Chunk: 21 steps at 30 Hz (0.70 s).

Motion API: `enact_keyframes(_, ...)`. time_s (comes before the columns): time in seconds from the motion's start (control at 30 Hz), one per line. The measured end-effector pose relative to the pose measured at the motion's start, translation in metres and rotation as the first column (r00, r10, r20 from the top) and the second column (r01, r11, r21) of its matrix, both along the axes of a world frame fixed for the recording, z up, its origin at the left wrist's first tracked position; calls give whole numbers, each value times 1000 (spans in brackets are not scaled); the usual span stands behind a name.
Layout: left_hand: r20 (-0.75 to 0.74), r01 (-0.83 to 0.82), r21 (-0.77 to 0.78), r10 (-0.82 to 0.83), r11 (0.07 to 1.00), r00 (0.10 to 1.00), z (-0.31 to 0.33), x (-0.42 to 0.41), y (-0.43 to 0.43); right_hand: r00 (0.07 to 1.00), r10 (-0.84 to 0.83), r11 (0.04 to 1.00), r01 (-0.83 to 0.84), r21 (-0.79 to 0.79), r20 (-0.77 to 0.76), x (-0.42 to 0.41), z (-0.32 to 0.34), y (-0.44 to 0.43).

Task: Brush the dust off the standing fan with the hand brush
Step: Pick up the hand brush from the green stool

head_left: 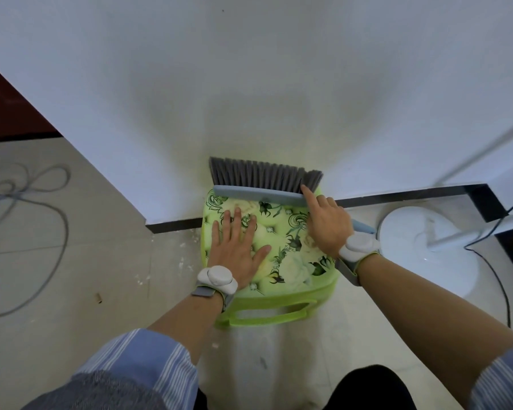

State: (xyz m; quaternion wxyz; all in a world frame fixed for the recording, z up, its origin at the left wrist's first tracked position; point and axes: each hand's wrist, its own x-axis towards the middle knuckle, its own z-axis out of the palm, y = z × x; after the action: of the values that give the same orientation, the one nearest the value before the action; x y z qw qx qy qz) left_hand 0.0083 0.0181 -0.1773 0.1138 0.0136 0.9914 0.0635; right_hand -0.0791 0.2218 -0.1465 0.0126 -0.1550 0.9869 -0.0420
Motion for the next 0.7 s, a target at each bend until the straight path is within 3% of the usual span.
enact_keyframes(0.17,121,42,-47,-36,998,992,18,-7,-1,995,-8,995,-2,104,98,5,22,-6)
enact_keyframes(0.4,450,56,-88,-11,995,893,91,-17,-1,971,-49,985,7,175,234,16,86,3)
enact_keyframes(0.57,469,125,19,-119,992,875,187,-18,-2,954,-109,980,55,193,281,21,161,17)
enact_keyframes(0.7,382,115,-2,-105,993,918,282,-18,0,933,-157,979,104,177,324,32,249,28)
